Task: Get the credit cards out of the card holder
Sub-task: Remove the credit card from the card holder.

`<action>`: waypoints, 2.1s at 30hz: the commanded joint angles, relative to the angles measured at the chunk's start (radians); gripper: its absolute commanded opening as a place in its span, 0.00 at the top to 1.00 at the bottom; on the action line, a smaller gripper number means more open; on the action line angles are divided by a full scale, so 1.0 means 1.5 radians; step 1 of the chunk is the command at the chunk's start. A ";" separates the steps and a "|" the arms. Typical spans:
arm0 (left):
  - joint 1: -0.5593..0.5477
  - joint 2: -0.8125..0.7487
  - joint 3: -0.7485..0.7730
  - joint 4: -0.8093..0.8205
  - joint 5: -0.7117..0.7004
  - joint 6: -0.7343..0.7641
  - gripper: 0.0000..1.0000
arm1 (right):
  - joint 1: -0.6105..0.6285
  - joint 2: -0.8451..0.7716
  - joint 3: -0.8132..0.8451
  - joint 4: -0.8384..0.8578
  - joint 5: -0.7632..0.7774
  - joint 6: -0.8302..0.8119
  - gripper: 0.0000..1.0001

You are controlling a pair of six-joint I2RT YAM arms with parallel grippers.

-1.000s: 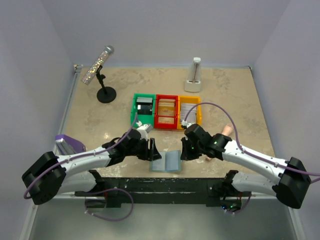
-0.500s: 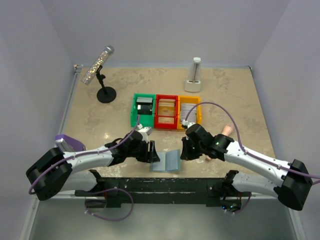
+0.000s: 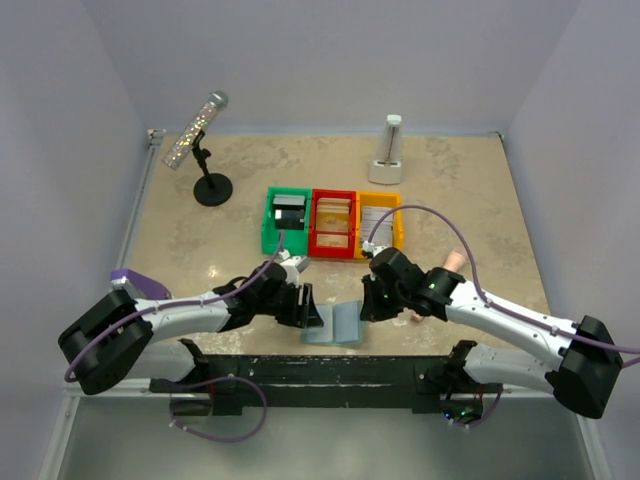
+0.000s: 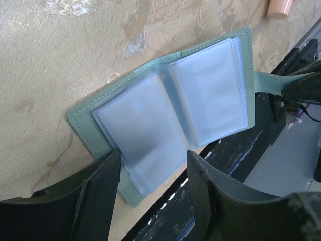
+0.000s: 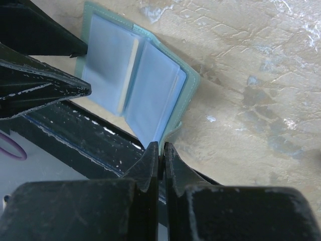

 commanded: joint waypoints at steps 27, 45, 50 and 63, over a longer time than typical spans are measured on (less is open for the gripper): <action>-0.026 0.035 0.087 0.101 0.120 0.031 0.40 | 0.004 0.010 0.021 0.025 -0.013 -0.003 1.00; -0.040 0.134 0.145 0.140 0.160 0.027 0.40 | 0.004 -0.044 0.012 -0.050 0.042 -0.008 0.72; -0.039 0.110 0.133 0.142 0.131 0.027 0.40 | 0.004 -0.117 0.001 -0.038 0.042 -0.023 0.67; -0.029 -0.069 0.011 0.049 -0.026 0.009 0.44 | 0.004 0.056 0.007 0.191 -0.159 0.003 1.00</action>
